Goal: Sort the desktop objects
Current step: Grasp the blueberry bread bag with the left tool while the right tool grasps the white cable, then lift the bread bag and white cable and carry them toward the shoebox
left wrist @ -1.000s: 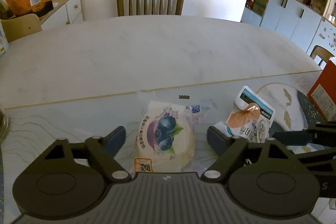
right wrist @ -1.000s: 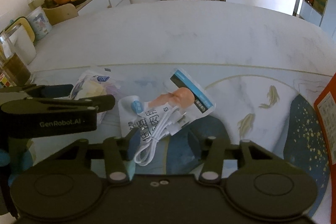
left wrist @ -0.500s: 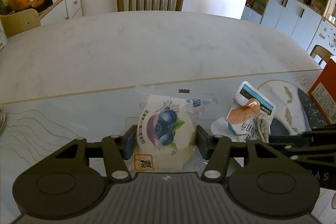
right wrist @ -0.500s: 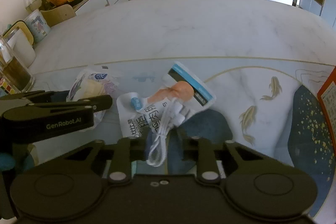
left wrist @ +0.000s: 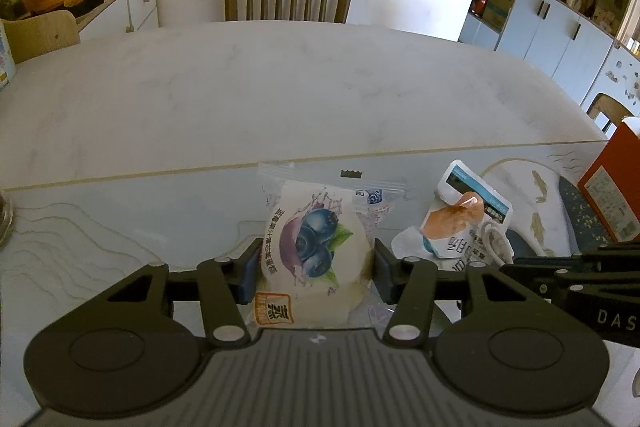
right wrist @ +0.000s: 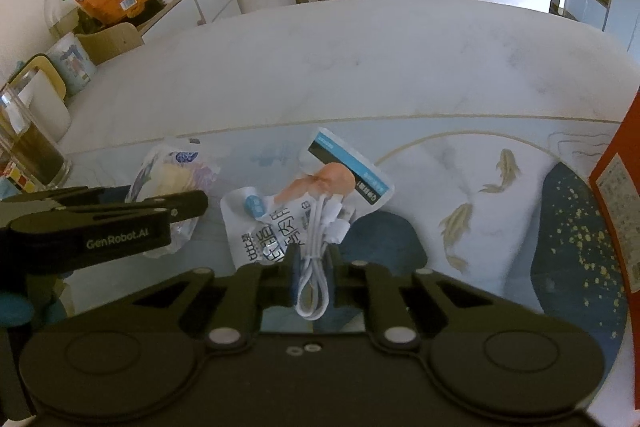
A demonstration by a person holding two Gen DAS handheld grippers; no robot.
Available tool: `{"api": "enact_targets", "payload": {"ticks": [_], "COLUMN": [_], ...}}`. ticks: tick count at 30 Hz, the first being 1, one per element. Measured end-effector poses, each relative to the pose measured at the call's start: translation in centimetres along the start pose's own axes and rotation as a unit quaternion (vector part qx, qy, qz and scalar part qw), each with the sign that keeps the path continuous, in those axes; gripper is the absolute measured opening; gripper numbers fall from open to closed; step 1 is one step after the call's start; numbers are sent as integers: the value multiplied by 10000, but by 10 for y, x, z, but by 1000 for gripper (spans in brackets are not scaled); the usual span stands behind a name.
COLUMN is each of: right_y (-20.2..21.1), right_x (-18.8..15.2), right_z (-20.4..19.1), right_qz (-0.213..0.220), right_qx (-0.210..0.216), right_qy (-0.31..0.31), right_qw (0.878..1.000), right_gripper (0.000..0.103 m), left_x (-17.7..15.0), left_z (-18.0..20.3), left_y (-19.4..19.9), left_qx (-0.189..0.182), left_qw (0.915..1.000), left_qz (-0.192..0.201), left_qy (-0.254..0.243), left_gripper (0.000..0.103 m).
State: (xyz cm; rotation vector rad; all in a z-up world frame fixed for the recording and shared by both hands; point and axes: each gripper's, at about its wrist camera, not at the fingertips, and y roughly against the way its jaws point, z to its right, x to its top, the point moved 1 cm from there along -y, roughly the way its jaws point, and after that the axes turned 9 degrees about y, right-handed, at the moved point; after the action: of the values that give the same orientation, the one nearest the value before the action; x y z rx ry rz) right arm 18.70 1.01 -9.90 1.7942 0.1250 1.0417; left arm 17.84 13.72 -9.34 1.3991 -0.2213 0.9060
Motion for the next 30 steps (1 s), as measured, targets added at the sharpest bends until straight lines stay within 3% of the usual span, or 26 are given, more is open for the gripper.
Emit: {"api": "enact_targets", "payload": {"ticks": [11,18,22,30], "right_y": [16,15,11,2], "right_x": [-4,-25,-29,-25], "right_z": [3,9,9,10], "right_qz": [87,-208,-257,-199], "right_qx": [48,-47,-141,-312], "right_qy": [46,172,205,234], "right_qw": [9999,9996,9994,9990], "right_gripper": [10,10,21,25], "left_x": [-6,-18,-22,-24], "left_z": [9,11,11,12], "left_y": [23,33,34,33], "left_qx": [25,29,41,56], "left_qw": [10000,10000,9999,9999], "left_qz": [32,-35,-64,-99], "left_qy": [15,60,67,53], "left_gripper": [53,53,53,53]}}
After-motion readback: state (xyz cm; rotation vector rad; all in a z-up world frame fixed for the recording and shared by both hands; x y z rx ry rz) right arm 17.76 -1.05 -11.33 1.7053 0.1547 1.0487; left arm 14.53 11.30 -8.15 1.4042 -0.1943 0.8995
